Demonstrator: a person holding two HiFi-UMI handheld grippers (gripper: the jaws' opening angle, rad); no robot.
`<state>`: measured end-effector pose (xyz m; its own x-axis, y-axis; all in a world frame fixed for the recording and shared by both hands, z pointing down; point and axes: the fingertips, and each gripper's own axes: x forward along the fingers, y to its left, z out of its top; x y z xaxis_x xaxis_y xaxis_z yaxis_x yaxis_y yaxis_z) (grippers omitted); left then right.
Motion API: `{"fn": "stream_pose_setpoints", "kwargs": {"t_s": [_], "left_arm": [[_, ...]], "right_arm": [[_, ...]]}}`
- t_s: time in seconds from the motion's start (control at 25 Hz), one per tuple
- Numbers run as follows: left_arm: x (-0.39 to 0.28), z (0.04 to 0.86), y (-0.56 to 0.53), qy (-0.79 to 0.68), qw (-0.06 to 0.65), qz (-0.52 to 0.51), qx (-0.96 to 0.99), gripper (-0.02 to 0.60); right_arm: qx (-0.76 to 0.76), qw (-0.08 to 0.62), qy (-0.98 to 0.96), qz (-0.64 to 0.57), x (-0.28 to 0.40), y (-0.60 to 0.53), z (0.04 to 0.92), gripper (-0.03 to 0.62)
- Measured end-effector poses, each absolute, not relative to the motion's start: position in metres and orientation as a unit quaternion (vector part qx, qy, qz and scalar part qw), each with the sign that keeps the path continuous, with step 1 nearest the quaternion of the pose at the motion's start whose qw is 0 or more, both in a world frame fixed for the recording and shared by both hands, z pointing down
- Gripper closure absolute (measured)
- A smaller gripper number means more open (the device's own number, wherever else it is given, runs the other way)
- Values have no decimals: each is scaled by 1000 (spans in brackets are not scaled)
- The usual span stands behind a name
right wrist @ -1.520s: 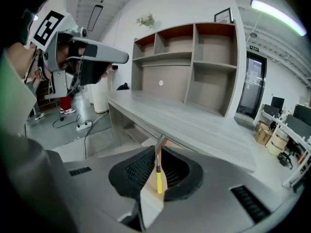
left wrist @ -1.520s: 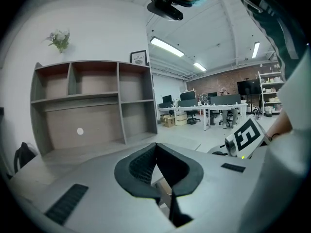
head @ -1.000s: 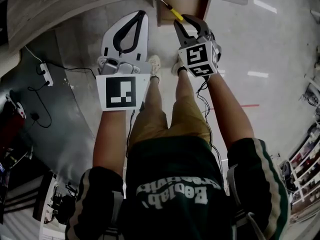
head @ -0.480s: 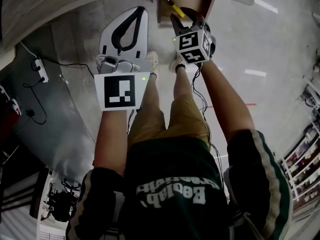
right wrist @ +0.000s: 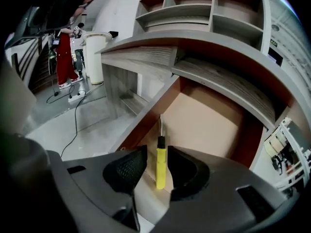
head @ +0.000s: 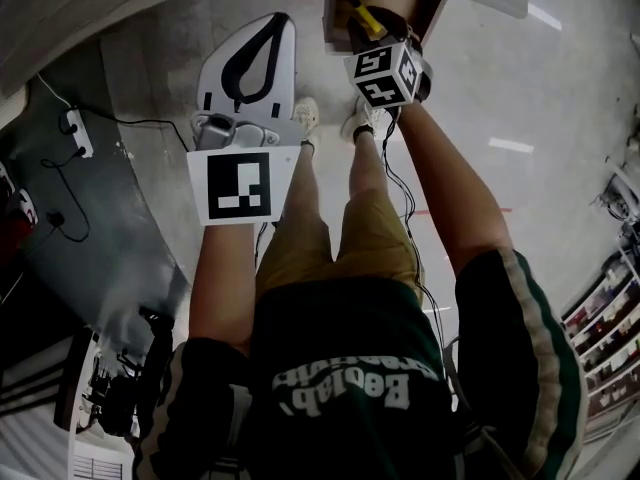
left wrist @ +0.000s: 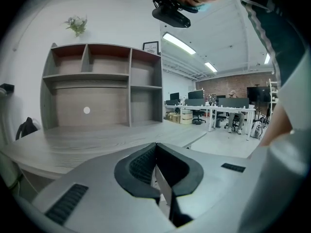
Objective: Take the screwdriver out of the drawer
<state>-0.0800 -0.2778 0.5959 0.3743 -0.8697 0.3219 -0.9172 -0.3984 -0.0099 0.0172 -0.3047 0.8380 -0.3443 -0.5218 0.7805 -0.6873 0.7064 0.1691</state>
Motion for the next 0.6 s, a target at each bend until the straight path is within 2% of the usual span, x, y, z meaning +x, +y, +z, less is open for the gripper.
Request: {"fn": "stream_pose_setpoints", "kwargs": {"t_s": [0.6], "left_arm": [[-97,606,-273,-541,109,136,823,563]], "right_arm": [[378,469,-792,97,7,-323,869,454]]}}
